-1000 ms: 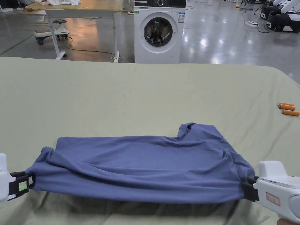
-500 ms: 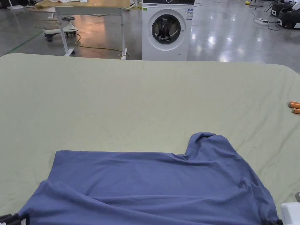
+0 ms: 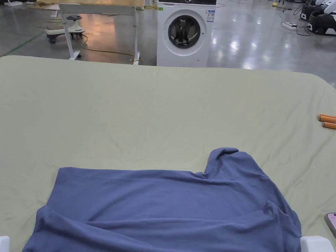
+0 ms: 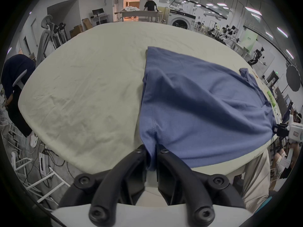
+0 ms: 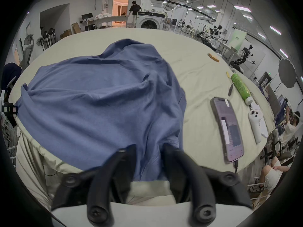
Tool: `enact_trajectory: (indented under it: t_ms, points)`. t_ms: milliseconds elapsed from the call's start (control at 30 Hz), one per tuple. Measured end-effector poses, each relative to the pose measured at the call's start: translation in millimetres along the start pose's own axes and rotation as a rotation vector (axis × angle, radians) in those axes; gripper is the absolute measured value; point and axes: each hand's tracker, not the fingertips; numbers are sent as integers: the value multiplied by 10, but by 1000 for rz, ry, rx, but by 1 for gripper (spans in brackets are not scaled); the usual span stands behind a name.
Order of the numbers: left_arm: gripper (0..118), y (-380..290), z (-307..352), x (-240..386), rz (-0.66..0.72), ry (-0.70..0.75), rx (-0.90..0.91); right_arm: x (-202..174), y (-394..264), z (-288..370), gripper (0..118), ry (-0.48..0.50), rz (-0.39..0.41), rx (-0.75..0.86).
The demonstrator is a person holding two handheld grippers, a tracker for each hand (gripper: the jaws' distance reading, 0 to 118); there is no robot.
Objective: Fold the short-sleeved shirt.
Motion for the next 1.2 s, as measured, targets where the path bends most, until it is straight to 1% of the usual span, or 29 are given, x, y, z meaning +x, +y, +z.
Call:
enact_trajectory:
  t_ms: [33, 67, 100, 167, 267, 433, 500, 533, 600, 633, 667, 700, 733, 833, 933, 1033, 1200]
  points:
    - [31, 28, 32, 22, -2, 1, 30, 16, 51, 79, 65, 4, -24, 44]
    - [43, 61, 64, 51, -5, 4, 62, 25, 107, 143, 69, 12, -39, 75]
    - [47, 101, 105, 86, -9, -6, 92, 31, 176, 210, 69, 22, -56, 114]
    - [48, 200, 165, 170, -10, -28, 162, 26, 316, 299, 69, 13, -79, 184]
    - [48, 373, 224, 335, -30, -38, 275, -56, 531, 344, 69, 2, -91, 308]
    - [47, 621, 318, 659, -90, -19, 482, -342, 836, 326, 68, 16, -117, 485]
    - [45, 691, 276, 702, -108, -4, 544, -467, 924, 326, 64, 14, -120, 544]
    - [41, 708, 282, 728, -113, -5, 573, -520, 953, 333, 58, 12, -119, 572]
    - [21, 741, 321, 818, -127, 19, 637, -635, 1016, 336, 25, -3, -119, 623]
    - [12, 739, 341, 867, -135, 47, 667, -681, 1035, 347, 11, -7, -117, 653]
    - [1, 741, 355, 895, -141, 65, 686, -716, 1049, 361, 7, -7, -117, 675]
    - [0, 740, 374, 910, -138, 69, 709, -741, 1063, 361, 6, -5, -120, 680]
    - [0, 746, 384, 910, -130, 66, 713, -770, 1079, 367, 2, -8, -122, 686]
    - [0, 820, 325, 870, -112, 54, 692, -829, 1105, 377, 0, -8, -129, 716]
    - [0, 987, 197, 747, -99, 83, 640, -867, 1135, 378, 0, -5, -129, 724]
    - [0, 1251, -23, 530, -63, 61, 503, -892, 1158, 357, 0, 11, -134, 721]
    - [0, 1680, -385, 232, -57, 11, 311, -904, 1175, 308, 0, 21, -119, 697]
